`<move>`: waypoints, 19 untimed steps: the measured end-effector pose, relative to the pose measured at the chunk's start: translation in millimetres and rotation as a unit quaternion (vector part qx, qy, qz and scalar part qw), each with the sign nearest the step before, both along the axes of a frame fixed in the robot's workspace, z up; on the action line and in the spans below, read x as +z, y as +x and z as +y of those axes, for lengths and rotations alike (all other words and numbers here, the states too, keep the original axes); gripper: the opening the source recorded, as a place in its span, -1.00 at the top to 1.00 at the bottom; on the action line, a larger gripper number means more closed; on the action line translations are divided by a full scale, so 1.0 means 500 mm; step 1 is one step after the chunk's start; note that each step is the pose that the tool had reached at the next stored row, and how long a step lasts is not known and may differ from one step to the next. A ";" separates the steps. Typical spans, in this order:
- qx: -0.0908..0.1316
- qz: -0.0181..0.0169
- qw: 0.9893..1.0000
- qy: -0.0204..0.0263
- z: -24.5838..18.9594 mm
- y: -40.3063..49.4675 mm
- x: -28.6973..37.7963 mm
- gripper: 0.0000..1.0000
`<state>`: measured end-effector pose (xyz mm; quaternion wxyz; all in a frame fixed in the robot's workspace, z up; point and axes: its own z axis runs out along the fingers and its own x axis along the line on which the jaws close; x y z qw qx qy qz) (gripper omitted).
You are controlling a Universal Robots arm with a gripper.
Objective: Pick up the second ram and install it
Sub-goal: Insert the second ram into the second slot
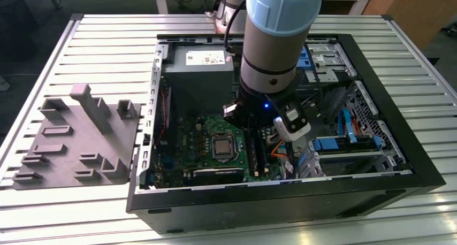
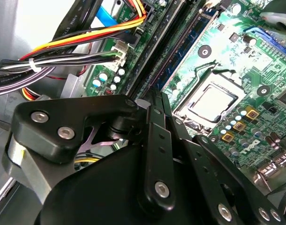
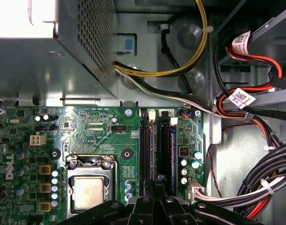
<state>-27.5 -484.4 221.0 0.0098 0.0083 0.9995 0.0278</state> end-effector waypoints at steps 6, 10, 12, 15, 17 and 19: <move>0.000 0.000 1.000 0.000 0.0000 0.000 -0.003 0.76; 0.000 0.000 1.000 0.000 0.0000 0.000 -0.003 0.76; 0.000 0.000 1.000 0.000 0.0001 0.000 -0.004 0.76; 0.000 0.000 1.000 0.000 0.0000 0.000 -0.005 0.76; 0.000 0.000 1.000 0.000 0.0000 0.000 -0.005 0.76; 0.000 0.000 1.000 0.000 0.0000 0.000 -0.005 0.76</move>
